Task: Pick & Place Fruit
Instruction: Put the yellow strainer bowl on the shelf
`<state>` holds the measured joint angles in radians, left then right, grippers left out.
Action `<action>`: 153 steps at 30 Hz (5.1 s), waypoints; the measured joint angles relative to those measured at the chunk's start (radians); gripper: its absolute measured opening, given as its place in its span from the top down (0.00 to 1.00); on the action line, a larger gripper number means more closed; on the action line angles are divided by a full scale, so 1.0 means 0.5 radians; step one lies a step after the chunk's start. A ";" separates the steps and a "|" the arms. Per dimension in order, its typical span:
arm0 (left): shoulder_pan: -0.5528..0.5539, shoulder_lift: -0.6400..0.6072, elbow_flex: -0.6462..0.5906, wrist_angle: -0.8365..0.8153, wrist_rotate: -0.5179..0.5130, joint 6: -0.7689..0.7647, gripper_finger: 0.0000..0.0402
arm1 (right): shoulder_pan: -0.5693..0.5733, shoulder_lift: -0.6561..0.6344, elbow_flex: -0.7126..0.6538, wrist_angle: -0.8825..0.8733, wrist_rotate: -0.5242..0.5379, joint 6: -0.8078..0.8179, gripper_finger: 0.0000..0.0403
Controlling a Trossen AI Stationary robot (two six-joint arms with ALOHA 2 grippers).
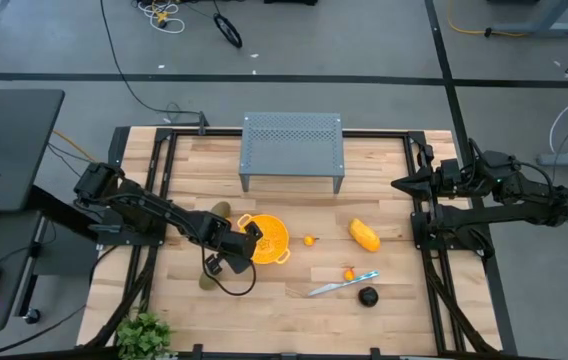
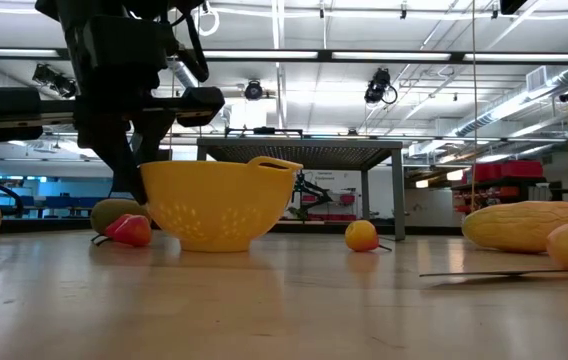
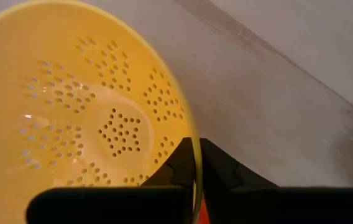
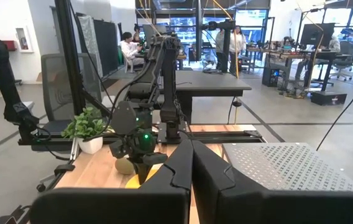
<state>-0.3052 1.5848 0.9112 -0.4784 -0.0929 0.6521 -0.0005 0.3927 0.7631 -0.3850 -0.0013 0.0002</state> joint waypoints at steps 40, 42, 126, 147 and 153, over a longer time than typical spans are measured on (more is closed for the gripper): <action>0.000 -0.283 0.263 -0.300 0.008 -0.146 0.97 | 0.000 -0.001 0.000 0.001 0.000 0.000 0.98; 0.000 -0.285 0.291 -0.314 0.008 -0.151 0.97 | 0.000 -0.001 0.000 0.001 0.000 0.000 0.98; 1.016 0.014 1.472 -0.850 -0.142 -0.437 0.97 | 0.001 -0.001 0.000 0.001 0.000 0.000 0.98; 1.212 0.156 1.485 -0.584 -0.248 -0.241 0.97 | 0.000 -0.001 0.000 0.000 0.000 0.000 0.98; 1.230 0.206 1.651 -0.614 -0.201 -0.240 0.97 | 0.000 0.000 0.000 0.001 0.000 0.000 0.98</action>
<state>0.3100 1.6879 1.7367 -0.7855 -0.1936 0.5320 -0.0006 0.3927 0.7631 -0.3847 -0.0013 0.0002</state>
